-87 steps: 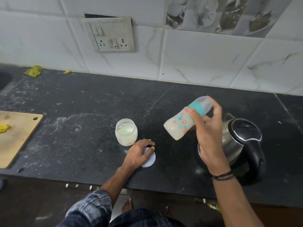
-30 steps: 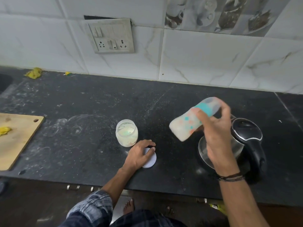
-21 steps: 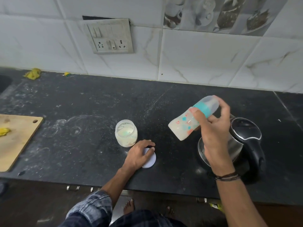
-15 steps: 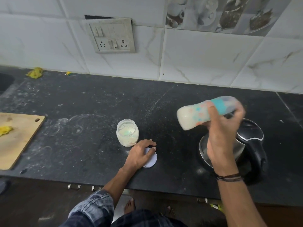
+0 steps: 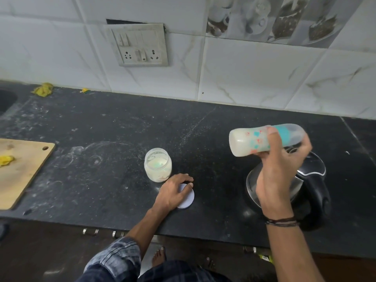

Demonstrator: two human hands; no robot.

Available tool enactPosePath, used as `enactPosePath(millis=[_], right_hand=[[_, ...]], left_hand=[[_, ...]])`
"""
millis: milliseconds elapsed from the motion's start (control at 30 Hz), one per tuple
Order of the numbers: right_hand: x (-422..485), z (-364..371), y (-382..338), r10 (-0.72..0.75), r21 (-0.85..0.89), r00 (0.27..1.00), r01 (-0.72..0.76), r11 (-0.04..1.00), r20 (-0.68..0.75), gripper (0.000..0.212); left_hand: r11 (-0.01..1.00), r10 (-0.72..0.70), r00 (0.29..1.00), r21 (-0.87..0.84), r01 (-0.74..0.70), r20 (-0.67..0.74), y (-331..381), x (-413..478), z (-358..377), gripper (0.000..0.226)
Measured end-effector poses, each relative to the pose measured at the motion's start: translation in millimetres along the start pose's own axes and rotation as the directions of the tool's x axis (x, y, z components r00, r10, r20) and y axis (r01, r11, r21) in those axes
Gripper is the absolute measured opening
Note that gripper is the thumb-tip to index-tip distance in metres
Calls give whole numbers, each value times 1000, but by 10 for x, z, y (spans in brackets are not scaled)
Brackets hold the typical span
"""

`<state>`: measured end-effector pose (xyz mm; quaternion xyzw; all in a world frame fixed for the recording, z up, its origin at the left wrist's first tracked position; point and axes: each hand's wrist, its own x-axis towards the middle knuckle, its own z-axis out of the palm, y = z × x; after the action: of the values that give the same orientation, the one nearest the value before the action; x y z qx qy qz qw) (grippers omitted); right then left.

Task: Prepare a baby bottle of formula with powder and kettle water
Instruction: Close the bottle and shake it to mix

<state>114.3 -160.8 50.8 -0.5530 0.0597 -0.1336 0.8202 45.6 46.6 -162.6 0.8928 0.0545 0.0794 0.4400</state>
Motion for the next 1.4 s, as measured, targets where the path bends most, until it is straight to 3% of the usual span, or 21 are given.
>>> enactPosePath(millis=[133,267,400,533,667,833,967,1100,1233,1400], right_hand=[[-18,-6,36,120,-164,968,-84,983,223,60],[37,-37,61,108,-2,992,-108,994,72,57],[-41,-31,102,157,-188,956,-112,976,246,59],[0,-12,129,118,-18,992,-117,993,44,60],[-84,-9,123,125,-212,958,-70,975,258,61],[13,-7,4,10,13,1000,-10,1000,8,61],[-51,6,59,100,-187,967,-56,981,233,59],[-7,4,30,34,-5,999,-34,999,23,61],[-66,39,56,101,-183,969,-59,981,228,59],[17,28,-42,11,-10,998,-11,1000,56,57]], left_hand=[[1000,10,1000,-2,-10,1,2,-3,-15,29],[1000,1,1000,-6,-1,0,22,1,-9,29],[1000,4,1000,1,-4,1,4,2,-16,30],[1000,3,1000,-10,-3,-4,9,6,-4,29],[1000,5,1000,12,-5,-1,-31,-4,-8,30],[1000,27,999,10,-26,-17,-9,11,7,32],[999,40,999,24,-39,-23,-47,9,6,29],[999,40,999,15,-39,-30,-20,10,10,28],[999,41,999,11,-41,-23,-27,0,-6,31],[999,37,999,-1,-37,-31,17,3,-9,28]])
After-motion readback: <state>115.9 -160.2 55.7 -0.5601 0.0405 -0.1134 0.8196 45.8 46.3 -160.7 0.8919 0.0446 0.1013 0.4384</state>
